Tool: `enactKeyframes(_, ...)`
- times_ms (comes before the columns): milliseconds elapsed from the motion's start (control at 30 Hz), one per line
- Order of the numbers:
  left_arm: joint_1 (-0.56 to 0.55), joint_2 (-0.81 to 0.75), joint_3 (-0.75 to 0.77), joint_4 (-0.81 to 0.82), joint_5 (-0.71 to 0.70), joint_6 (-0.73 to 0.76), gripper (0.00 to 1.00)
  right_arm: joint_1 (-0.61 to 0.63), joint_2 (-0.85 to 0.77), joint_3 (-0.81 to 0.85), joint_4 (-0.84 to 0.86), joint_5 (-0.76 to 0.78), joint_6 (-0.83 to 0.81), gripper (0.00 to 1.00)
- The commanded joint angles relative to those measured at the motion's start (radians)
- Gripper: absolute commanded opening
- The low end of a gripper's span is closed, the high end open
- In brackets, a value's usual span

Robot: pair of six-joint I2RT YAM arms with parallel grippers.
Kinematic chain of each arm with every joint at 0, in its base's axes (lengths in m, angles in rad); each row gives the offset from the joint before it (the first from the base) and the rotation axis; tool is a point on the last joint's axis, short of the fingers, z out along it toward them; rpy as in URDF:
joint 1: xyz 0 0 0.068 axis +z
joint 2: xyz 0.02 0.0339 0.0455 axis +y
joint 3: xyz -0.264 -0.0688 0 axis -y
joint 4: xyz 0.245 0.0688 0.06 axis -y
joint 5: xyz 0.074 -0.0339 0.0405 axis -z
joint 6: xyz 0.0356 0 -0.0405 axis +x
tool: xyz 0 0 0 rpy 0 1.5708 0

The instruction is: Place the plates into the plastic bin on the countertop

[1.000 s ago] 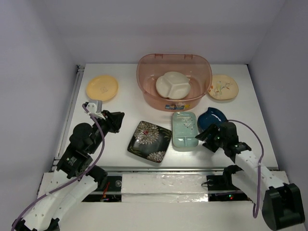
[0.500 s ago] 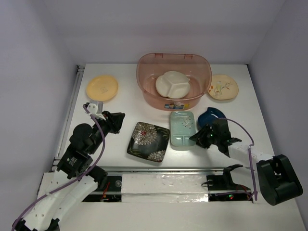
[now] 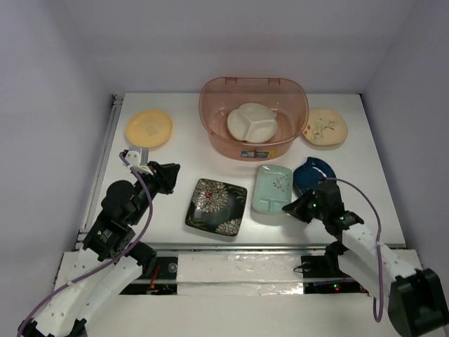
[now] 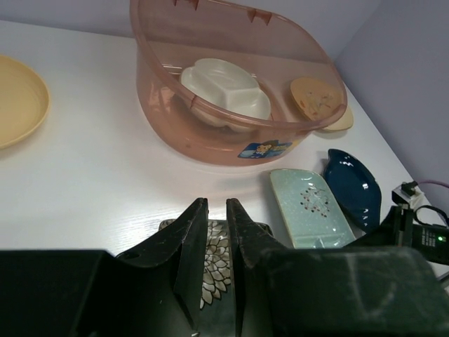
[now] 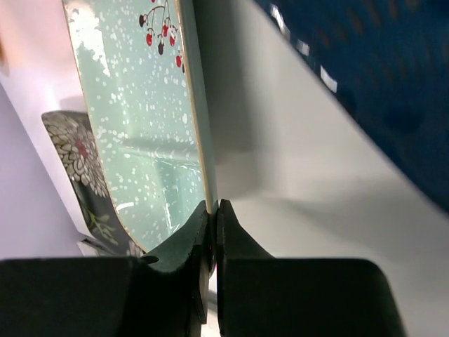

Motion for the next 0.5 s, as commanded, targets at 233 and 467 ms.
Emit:
enactKeyframes(233,0.007,-0.023,0.000,0.021,-0.083,-0.010,0.14,-0.004,-0.355,0.304,-0.359,-0.106,-0.094,0.00)
enactKeyframes(467,0.044,-0.058,0.001,0.024,-0.131,-0.031,0.15,-0.004,-0.340,0.519,-0.512,-0.258,-0.269,0.00)
